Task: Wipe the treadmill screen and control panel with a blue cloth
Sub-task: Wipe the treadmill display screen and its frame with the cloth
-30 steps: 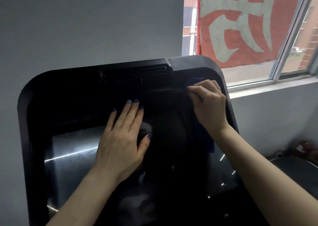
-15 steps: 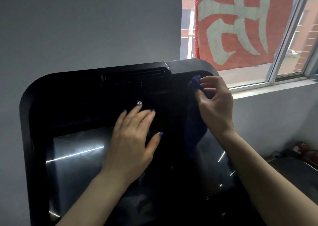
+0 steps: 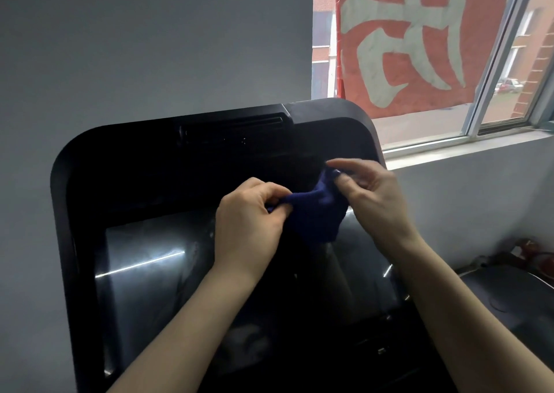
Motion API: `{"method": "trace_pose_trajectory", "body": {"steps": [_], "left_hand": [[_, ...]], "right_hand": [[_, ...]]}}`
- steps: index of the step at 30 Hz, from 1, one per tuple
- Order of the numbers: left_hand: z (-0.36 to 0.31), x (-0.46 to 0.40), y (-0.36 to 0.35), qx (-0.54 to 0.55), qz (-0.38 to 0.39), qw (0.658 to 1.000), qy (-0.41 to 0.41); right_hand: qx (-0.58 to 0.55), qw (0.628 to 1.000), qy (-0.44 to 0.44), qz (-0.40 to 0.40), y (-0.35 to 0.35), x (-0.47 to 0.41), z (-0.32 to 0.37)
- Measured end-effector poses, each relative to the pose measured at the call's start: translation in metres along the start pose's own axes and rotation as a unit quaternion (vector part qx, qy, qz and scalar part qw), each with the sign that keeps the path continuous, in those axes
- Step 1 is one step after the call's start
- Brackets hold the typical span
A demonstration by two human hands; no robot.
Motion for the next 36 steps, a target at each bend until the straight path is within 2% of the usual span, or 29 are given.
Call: {"method": "trace_pose_trajectory", "body": {"steps": [3,6,11,13,17,20,26,30,36], "left_hand": [[0.0,-0.003,-0.005,0.044,0.006,0.998,0.048],[0.003,-0.004,-0.012,0.106,0.021,0.989,0.103],[0.006,-0.007,-0.015,0.156,0.069,0.977,0.132],[0.012,-0.011,-0.007,0.158,0.052,0.978,0.129],[0.021,-0.019,0.021,0.05,-0.021,0.998,0.036],[0.03,-0.022,0.031,-0.072,-0.026,0.996,-0.053],[0.048,-0.01,0.022,-0.194,0.021,0.972,-0.133],[0.055,-0.007,0.019,-0.201,0.038,0.963,-0.173],[0.058,-0.008,0.019,-0.2,0.048,0.957,-0.206]], "right_hand": [[-0.012,0.996,-0.019,0.09,-0.01,0.019,0.001],[0.008,0.991,0.005,0.131,-0.016,0.03,0.001],[0.023,0.994,0.061,0.09,-0.018,0.029,-0.005],[0.029,0.995,0.077,0.05,-0.016,0.023,-0.004],[0.093,0.975,0.184,-0.077,-0.009,0.002,0.018],[0.144,0.948,0.256,-0.125,-0.025,-0.008,0.037],[0.212,0.918,0.316,-0.113,-0.075,-0.006,0.037],[0.252,0.891,0.353,-0.136,-0.081,0.003,0.034],[0.326,0.865,0.372,-0.082,-0.082,0.011,0.02]]}}
Point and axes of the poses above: each hand's wrist, its own x-axis away from the middle knuckle, its own y-axis out of the back of the hand, z = x × y, the point moved 7 cm from there along -x, towards the middle knuckle, and after that the axes turned 8 degrees about -z, right-handed, at the moved point
